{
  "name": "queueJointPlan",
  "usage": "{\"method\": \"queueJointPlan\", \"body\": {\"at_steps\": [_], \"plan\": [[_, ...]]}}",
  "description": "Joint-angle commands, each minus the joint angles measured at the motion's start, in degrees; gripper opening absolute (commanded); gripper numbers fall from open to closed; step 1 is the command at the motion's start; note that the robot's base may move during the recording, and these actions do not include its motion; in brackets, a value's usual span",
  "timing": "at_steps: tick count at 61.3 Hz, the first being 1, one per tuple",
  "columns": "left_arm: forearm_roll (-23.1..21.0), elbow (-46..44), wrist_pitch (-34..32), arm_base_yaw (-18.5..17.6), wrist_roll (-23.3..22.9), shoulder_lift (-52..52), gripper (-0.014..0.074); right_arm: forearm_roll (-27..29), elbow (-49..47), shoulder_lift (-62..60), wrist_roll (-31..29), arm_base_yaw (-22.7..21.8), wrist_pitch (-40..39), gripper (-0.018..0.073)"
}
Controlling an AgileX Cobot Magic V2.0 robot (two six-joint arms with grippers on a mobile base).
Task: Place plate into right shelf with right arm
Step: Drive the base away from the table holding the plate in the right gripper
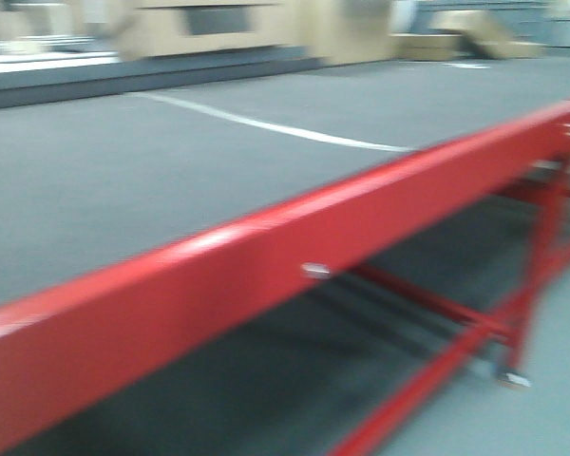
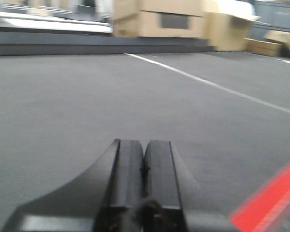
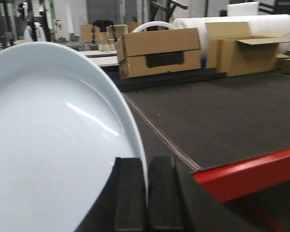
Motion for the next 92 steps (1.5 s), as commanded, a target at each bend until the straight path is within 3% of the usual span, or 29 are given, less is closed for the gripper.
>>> {"method": "queueJointPlan", "body": {"at_steps": [1, 92], "plan": [[0.01, 0.41, -5.12, -0.04, -0.34, -0.62, -0.0047, -0.76, -1.83, 0.36, -0.22, 0.05, -6.1, 0.0055], [0.01, 0.41, -5.12, -0.17, -0.34, -0.62, -0.0047, -0.76, -1.83, 0.36, -0.22, -0.08, -6.1, 0.0055]]}}
